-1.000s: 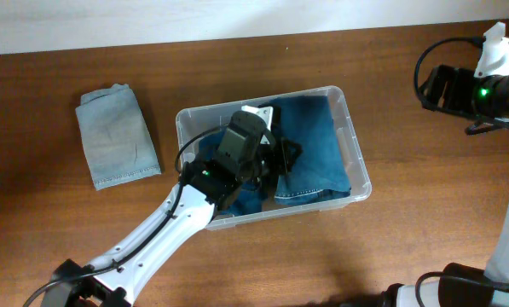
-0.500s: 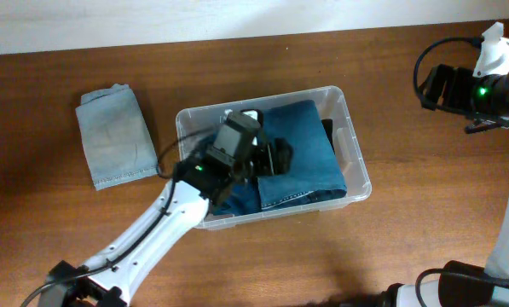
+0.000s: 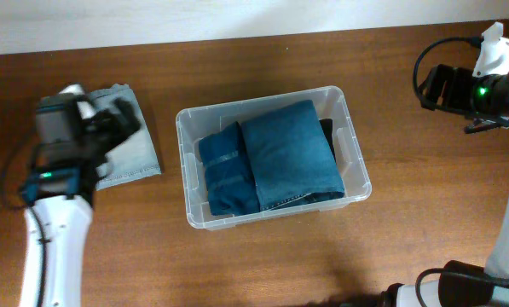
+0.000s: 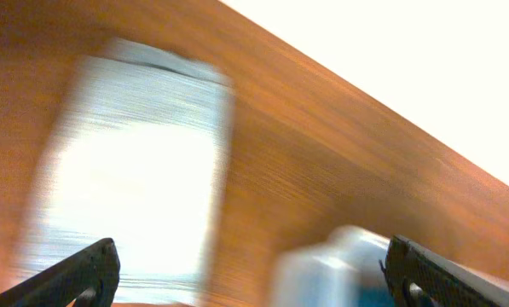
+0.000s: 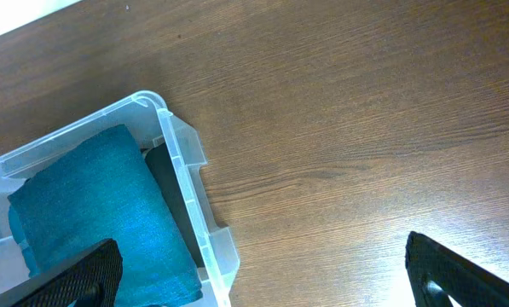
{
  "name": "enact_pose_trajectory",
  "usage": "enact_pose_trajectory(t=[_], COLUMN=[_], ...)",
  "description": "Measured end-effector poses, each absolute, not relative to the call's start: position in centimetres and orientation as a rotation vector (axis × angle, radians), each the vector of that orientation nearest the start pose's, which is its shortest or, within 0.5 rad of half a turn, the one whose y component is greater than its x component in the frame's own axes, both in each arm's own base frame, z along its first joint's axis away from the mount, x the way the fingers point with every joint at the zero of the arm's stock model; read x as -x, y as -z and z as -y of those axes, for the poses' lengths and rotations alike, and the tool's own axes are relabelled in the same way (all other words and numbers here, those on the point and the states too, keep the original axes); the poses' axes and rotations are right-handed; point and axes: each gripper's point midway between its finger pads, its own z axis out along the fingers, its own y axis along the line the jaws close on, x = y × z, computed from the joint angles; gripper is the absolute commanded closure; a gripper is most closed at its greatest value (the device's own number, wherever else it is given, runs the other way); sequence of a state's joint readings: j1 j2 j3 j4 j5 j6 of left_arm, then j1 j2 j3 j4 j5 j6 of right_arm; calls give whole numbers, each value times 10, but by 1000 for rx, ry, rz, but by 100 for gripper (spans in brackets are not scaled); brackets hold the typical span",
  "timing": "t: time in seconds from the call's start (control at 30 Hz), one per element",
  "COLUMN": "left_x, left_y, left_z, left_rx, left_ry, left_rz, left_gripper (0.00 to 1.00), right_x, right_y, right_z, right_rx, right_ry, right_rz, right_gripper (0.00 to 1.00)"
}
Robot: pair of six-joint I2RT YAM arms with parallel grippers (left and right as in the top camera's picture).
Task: Pack container
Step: 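Lay the dark blue denim over the garments in the box, then return the left gripper and grasp the light blue denim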
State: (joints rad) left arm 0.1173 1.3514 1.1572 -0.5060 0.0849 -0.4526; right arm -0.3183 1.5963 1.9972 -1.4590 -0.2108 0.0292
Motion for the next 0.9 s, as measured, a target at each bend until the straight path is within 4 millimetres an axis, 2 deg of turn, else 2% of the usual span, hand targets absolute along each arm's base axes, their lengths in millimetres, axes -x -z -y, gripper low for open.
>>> enact_pose_trajectory(t=[0.07,0.13,0.23,0.33,0.43,0.57,0.77,0.9], left_x=[-397,-396,-397,-407,-416,-426,-442,-443], left_y=[-217,-201,-165,-128,-90,-57,-41,-27], left_z=[-67,-93,-121,-138,-142,-139,-132,-129], left_rx=[649,678,727,707,657,595,473,460], left_ry=[223,201,217,306,423,509,580,616], left_rz=[-2207,-2236,-2305,-2349,-2385,-2403,-2365,-2373], left_gripper=[1,1,1,1,1,1,1,1], right_x=[-341,-342,-342,-342,-342,-342,-342,-342], right_y=[-317,-317,-317,-318,-318,-318,-318,-318], right_z=[75,75,74,74,74,73,73,73], right_rx=[-378,-379,-377,-377,-376,-376,-375,-375], right_ry=[-174,-175,-178,-180,-181,-184,-184,-184], right_rz=[-2573,-2573,-2573,-2572,-2572,-2571,-2572,-2571], right_gripper=[2,2,2,1,1,1,2,1])
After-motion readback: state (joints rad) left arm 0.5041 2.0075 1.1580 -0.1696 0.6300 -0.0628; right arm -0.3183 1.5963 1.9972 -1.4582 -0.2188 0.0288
